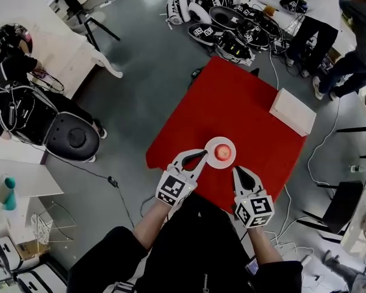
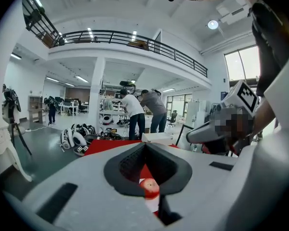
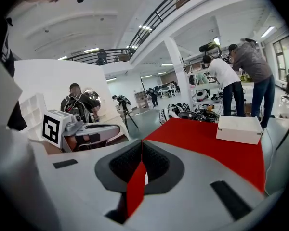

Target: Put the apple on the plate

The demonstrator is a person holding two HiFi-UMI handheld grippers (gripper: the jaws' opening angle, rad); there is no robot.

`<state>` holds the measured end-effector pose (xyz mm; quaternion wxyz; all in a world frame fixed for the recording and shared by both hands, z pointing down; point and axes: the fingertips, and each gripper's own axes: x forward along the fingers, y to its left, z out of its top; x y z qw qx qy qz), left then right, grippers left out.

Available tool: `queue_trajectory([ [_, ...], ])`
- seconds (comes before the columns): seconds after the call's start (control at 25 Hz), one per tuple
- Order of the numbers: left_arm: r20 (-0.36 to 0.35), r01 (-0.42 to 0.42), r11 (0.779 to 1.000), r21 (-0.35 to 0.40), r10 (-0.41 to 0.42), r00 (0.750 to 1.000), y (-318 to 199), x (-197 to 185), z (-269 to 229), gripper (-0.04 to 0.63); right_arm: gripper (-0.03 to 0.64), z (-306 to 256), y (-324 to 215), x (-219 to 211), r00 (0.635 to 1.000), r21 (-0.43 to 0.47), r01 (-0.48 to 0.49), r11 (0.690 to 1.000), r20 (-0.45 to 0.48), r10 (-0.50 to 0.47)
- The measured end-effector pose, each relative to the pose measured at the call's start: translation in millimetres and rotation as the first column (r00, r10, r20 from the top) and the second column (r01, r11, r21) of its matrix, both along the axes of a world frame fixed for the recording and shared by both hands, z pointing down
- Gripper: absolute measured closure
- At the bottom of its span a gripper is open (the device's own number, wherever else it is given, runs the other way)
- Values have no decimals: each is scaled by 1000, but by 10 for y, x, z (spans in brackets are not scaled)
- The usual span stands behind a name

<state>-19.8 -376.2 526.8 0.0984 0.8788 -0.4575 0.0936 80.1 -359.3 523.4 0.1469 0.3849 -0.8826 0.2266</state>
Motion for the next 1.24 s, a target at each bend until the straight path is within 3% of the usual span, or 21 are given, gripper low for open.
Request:
queue_trajectory([
  [0.36, 0, -38, 998, 43, 39, 999, 183, 101, -358, 589, 606, -160, 10, -77, 999, 78, 36, 996, -33, -33],
  [1.24, 14, -64, 998, 12, 64, 998, 299, 351, -401, 589, 606, -261, 82, 131, 998, 88, 54, 995, -38, -51],
])
